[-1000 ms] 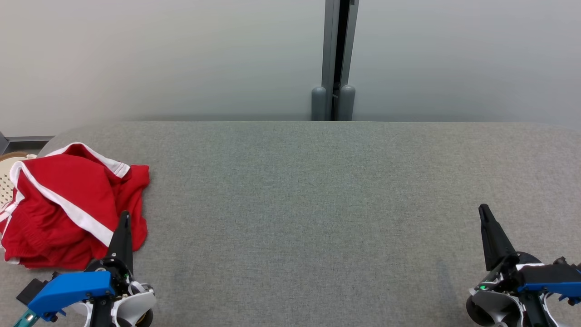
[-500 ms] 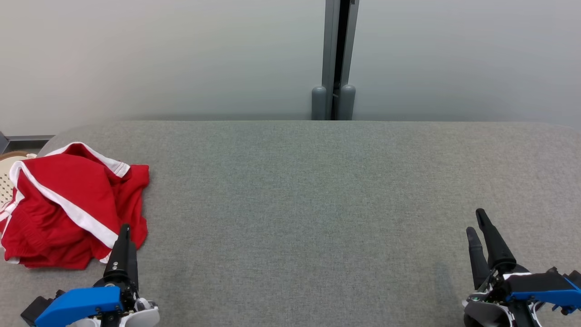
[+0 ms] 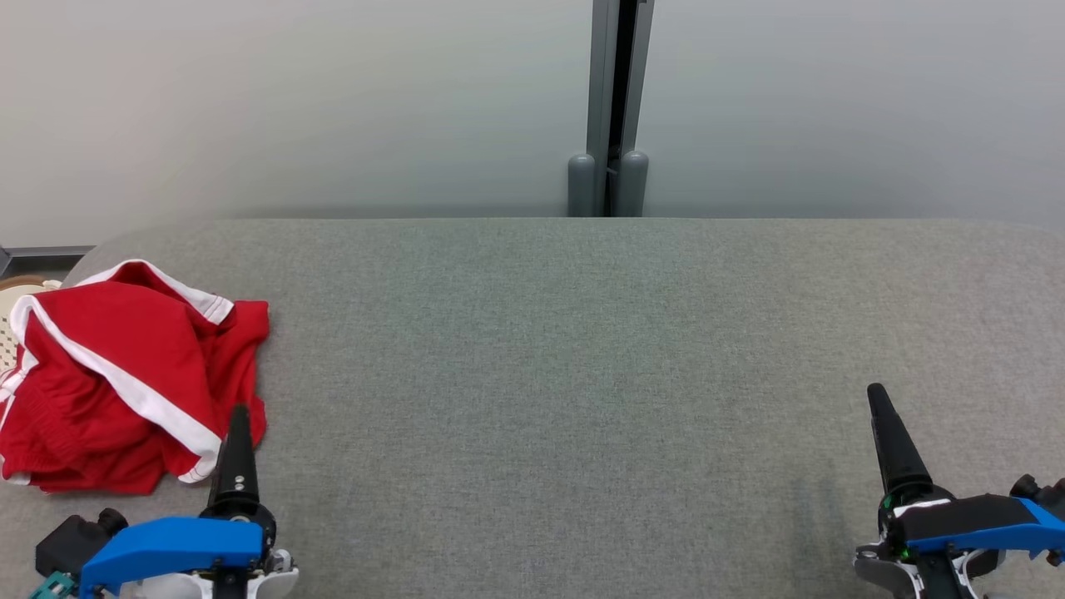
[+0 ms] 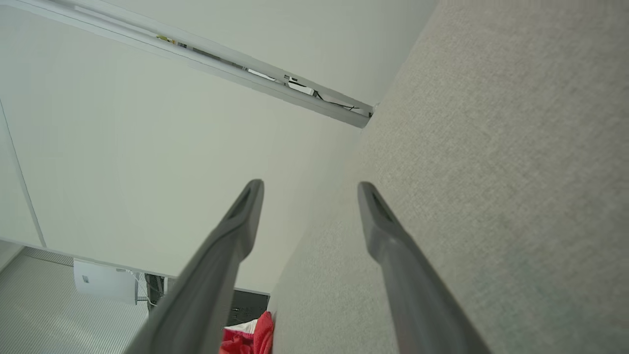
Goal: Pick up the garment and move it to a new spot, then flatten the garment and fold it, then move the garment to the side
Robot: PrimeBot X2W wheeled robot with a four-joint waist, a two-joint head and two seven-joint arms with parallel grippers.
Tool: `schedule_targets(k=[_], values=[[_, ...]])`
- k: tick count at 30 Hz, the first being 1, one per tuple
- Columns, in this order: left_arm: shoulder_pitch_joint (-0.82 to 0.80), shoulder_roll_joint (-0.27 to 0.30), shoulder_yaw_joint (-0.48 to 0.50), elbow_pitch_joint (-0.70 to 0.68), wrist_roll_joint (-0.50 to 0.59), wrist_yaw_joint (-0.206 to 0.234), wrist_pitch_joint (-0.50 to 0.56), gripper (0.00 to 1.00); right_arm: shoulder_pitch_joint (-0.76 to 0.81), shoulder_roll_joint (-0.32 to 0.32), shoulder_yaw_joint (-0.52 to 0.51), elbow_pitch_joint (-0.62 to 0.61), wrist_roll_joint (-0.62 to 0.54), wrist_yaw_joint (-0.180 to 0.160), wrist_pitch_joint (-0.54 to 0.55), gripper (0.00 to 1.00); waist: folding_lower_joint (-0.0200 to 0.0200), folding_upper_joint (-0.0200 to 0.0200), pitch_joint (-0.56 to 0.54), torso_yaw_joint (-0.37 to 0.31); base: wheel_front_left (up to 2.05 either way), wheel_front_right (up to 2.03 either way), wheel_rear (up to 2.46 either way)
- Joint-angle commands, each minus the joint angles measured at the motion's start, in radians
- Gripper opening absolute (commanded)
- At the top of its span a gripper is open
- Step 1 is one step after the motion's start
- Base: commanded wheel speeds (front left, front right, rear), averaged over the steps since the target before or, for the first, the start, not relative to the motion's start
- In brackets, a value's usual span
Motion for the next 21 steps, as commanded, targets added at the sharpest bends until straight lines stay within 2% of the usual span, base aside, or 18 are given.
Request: schedule_targets(k=[1,8,21], values=[[-0.016,0.009,-0.008,-0.018,0.056,0.007,-0.013,1.0,-0.017,-0.002,-0.001,-0.01,-0.058,0.002,-0.013,1.0,-0.0002,-0.0001,0.0,0.0,0.0,0.0,0.0],[-0.008,0.015,-0.028,-0.007,0.186,0.031,-0.041,1.0,-0.01,0.001,0.007,0.003,-0.189,0.002,-0.041,1.0,-0.0002,-0.0001,0.001,-0.002,0.0,0.0,0.0],[0.001,0.034,-0.074,0.011,0.368,0.059,-0.084,1.0,-0.002,0.0,0.028,0.026,-0.355,0.002,-0.084,1.0,-0.0002,-0.0001,0.0,-0.003,0.0,0.0,0.0]])
